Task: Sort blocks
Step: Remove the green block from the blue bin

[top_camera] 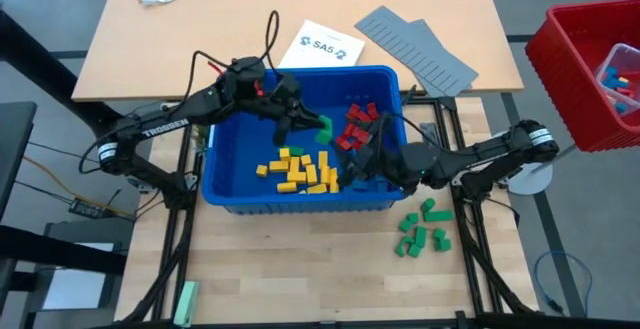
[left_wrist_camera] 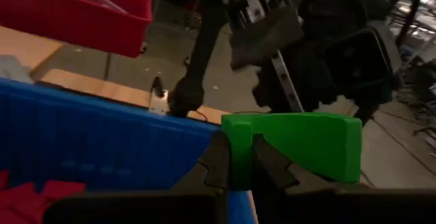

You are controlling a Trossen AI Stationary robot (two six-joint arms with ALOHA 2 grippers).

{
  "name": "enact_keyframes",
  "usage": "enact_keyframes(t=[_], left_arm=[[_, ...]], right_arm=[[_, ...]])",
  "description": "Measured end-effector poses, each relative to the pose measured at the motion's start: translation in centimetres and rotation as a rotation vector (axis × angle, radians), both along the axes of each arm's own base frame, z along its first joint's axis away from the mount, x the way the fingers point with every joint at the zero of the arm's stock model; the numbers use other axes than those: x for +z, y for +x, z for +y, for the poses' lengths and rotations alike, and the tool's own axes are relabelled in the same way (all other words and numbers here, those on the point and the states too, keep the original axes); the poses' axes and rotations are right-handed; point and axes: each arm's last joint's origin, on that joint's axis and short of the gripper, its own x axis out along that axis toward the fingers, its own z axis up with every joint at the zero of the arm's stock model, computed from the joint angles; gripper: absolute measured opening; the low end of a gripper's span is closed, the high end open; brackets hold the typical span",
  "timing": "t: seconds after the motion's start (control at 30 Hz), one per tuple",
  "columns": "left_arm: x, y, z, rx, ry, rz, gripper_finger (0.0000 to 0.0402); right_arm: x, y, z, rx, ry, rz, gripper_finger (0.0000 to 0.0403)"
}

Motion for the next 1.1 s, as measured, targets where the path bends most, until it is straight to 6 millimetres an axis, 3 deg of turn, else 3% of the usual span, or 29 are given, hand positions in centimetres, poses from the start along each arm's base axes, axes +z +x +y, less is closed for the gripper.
enact_keyframes(t=[0.17,0.57,0.8,1.1], left_arm=[[0.3,0.5,-0.7,0.003,-0.024,-0.03,0.0039],[-0.5,1.9,-1.4,-0.008,-0.046,-0.016,0.0039],[-0.7,2.3,-1.4,-0.006,-0.061,-0.02,0.0048],[-0.6,2.2,-1.2,-0.01,-0.037,-0.033,0.0082]], right_arm=[[-0.1,0.5,0.0,0.183,-0.101,0.048,0.0267],[0.1,1.0,-0.6,0.175,-0.199,0.063,0.0215],[0.0,1.0,-0.9,0.137,-0.209,0.083,0.0112],[0.3,0.8,-0.6,0.141,-0.148,0.012,0.0111]])
